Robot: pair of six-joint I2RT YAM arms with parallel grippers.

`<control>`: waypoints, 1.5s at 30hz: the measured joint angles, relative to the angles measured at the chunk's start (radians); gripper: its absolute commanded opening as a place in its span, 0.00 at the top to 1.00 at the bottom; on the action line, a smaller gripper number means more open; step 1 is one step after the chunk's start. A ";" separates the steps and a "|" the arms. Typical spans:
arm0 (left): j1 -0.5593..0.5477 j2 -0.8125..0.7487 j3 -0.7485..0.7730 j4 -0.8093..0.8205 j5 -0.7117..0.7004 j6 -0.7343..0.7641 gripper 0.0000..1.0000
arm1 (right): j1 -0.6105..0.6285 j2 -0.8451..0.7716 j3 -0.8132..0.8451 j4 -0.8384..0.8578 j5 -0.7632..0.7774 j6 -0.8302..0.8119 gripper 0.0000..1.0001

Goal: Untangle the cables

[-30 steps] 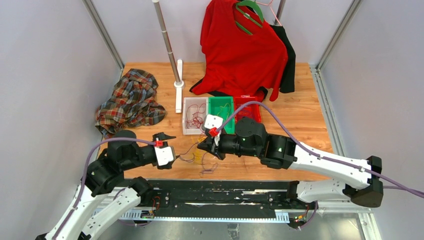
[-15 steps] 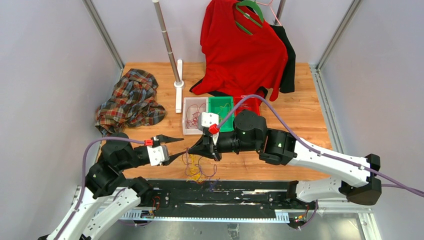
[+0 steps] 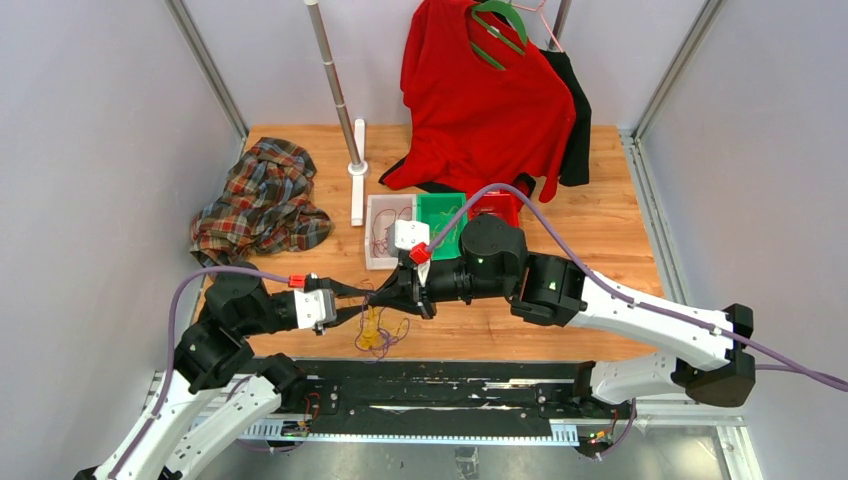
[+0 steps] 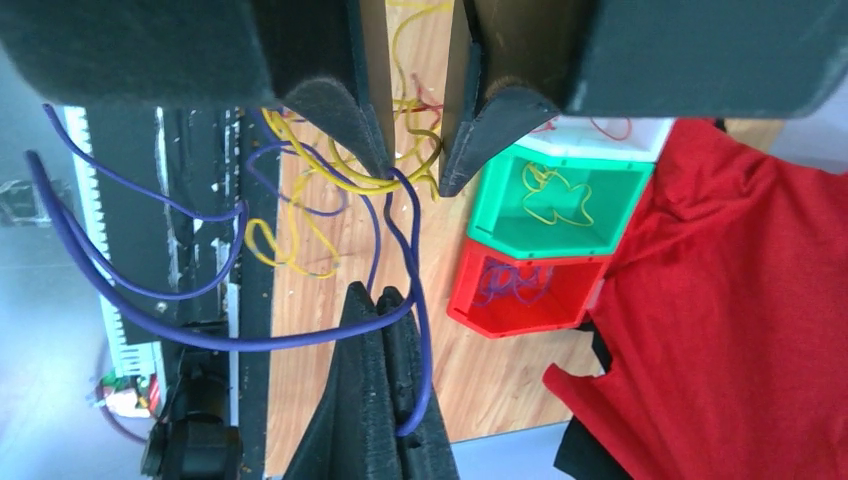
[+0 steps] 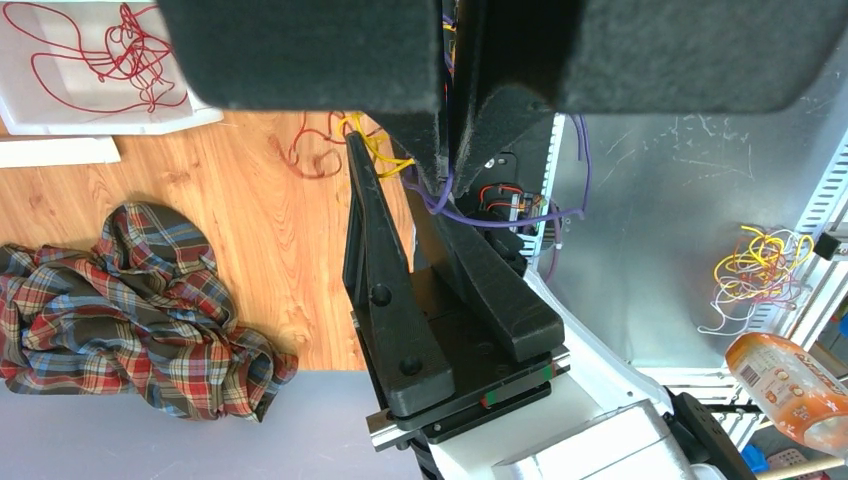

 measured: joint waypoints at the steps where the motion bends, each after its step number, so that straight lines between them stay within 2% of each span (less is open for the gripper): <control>1: 0.000 -0.001 0.000 0.000 -0.002 0.003 0.83 | 0.000 0.002 0.001 0.000 0.000 0.000 0.99; 3: 0.000 -0.003 -0.002 0.000 -0.006 0.013 0.92 | 0.000 0.002 0.001 -0.002 0.000 0.000 0.99; 5: 0.000 -0.010 -0.002 0.000 -0.020 0.023 0.97 | -0.002 0.002 0.001 -0.002 0.001 0.000 0.99; 12: 0.000 -0.042 -0.002 -0.017 -0.069 0.069 0.99 | -0.043 -0.033 0.000 -0.045 0.048 -0.014 0.99; 19: 0.000 -0.044 -0.002 -0.018 -0.117 0.098 0.99 | -0.095 -0.165 -0.040 -0.127 0.152 -0.044 0.99; 28: 0.000 -0.050 0.011 -0.024 -0.171 0.103 0.99 | -0.114 -0.200 -0.045 -0.208 0.319 -0.088 0.99; 32: 0.000 -0.078 0.031 -0.047 -0.184 0.119 0.99 | -0.117 -0.192 -0.044 -0.242 0.446 -0.118 0.99; 38: 0.000 -0.135 0.058 -0.168 -0.252 0.285 0.99 | -0.121 -0.180 -0.044 -0.270 0.634 -0.151 0.99; 45: 0.000 -0.163 0.054 -0.358 -0.396 0.549 0.99 | -0.172 -0.198 -0.044 -0.272 0.698 -0.153 0.99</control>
